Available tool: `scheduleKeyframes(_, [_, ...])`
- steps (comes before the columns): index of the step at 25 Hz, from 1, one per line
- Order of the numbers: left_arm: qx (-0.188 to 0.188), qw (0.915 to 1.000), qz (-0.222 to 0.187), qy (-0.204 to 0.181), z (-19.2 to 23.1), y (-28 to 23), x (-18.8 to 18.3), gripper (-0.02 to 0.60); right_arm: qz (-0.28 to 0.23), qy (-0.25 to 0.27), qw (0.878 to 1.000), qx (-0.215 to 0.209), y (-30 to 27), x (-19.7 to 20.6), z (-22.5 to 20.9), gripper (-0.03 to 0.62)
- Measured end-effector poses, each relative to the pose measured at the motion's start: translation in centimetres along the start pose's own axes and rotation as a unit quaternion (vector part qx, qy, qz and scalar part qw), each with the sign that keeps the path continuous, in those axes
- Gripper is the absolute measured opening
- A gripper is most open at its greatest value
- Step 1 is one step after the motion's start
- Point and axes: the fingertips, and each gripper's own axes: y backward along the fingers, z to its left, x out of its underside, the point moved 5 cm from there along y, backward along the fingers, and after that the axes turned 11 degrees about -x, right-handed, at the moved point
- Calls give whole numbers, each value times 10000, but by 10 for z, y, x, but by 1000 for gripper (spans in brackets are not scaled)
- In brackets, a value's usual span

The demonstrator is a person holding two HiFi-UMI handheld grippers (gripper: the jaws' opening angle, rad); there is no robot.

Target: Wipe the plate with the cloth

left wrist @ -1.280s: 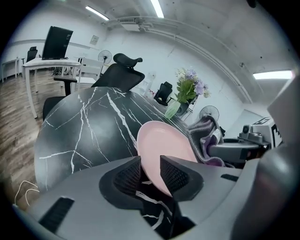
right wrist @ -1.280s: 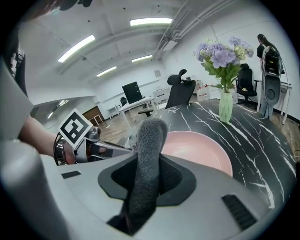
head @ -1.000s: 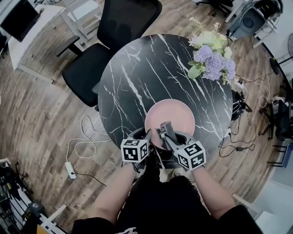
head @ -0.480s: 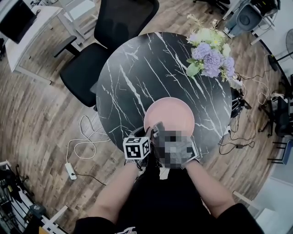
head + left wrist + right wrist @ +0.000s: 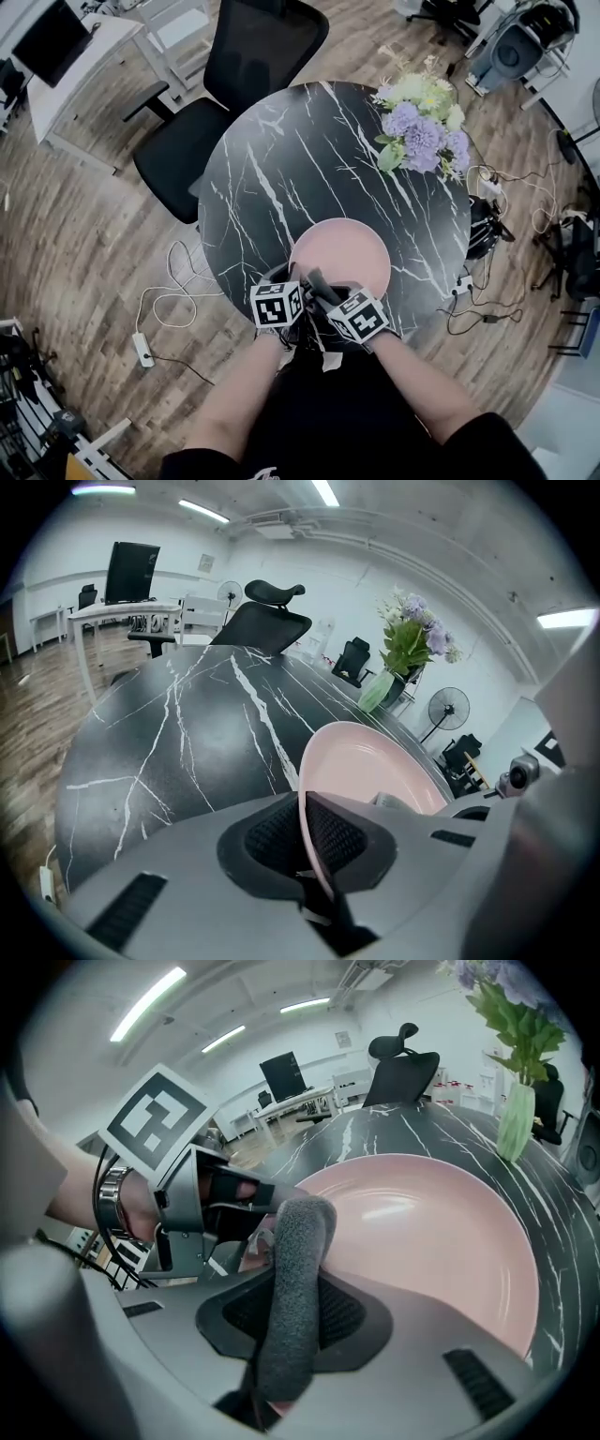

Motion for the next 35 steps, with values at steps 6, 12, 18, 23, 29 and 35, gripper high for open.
scheduleKeyframes(6, [-158, 9997, -47, 174, -1, 0, 0, 37, 441, 399, 9980, -193, 8, 14, -3, 106])
scheduleKeyframes(12, [-164, 9996, -77, 202, 0, 1, 0, 35, 966, 787, 9920, -206, 29, 28, -11, 106])
scheduleKeyframes(18, [-103, 9998, -70, 185, 0, 0, 1, 35, 1556, 1378, 9778, 276, 50, 32, -34, 106])
scheduleKeyframes(23, [8, 9999, -32, 102, 1, 1, 0, 35, 1795, 1589, 9680, 742, 65, 28, -61, 107])
scheduleKeyframes(29, [140, 9997, 12, 197, 3, 1, 2, 34, 1782, 1595, 9642, 1146, 74, 12, -88, 107])
scheduleKeyframes(35, [226, 9996, 103, 148, 3, -1, 1, 35, 1760, 1758, 9576, 1454, 73, -9, -109, 107])
